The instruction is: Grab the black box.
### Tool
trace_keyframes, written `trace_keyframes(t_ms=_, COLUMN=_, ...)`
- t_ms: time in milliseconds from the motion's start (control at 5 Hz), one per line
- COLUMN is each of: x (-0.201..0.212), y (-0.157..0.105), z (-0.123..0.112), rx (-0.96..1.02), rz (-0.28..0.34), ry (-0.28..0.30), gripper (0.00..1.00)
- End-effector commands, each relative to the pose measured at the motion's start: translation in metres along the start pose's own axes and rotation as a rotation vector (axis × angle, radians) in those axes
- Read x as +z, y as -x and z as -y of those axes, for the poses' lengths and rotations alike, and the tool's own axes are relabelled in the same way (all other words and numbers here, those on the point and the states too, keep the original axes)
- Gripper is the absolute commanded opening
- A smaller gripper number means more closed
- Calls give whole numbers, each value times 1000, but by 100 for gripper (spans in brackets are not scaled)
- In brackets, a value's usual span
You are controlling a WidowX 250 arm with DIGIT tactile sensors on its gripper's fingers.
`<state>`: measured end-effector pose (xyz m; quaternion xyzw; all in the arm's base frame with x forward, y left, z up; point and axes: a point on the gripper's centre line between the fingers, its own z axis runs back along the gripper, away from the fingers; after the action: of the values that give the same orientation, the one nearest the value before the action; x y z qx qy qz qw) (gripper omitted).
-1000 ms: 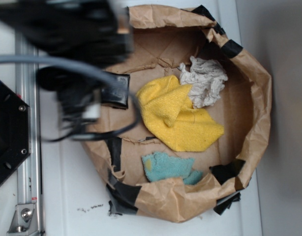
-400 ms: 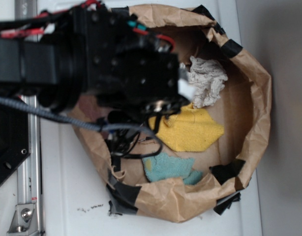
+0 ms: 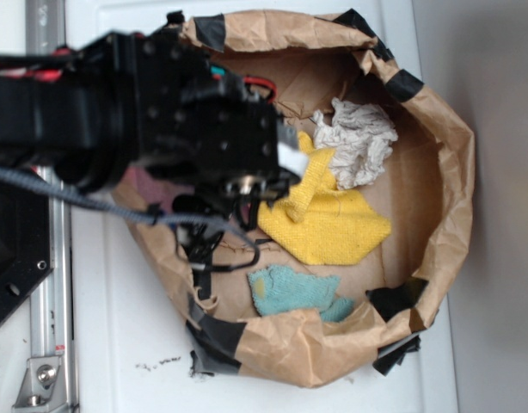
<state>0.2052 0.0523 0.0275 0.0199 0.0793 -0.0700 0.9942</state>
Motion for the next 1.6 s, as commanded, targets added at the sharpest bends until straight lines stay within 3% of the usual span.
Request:
trace_keyframes(t_ms=0, x=-25, y=-17, z=-1, rx=24, rz=-15, ry=-32, gripper=100)
trace_keyframes(t_ms=200, x=-25, y=-11, z=0, rx=58, rz=-19, ry=-31, gripper=0)
trace_keyframes(t_ms=800, x=11, y=5, z=-13, rx=83, rz=-2, ry=-23, gripper=0)
trace_keyframes(t_ms=1000, x=55, y=16, z=-17, rx=87, rz=83, ry=-13, gripper=0)
trace_keyframes(t_ms=1200, x=105, y=10, z=-15, rx=167, rz=266, ry=38, gripper=0)
trace_keyframes(t_ms=1400, x=146, y=-5, z=-1, rx=208, rz=369, ry=76, gripper=0)
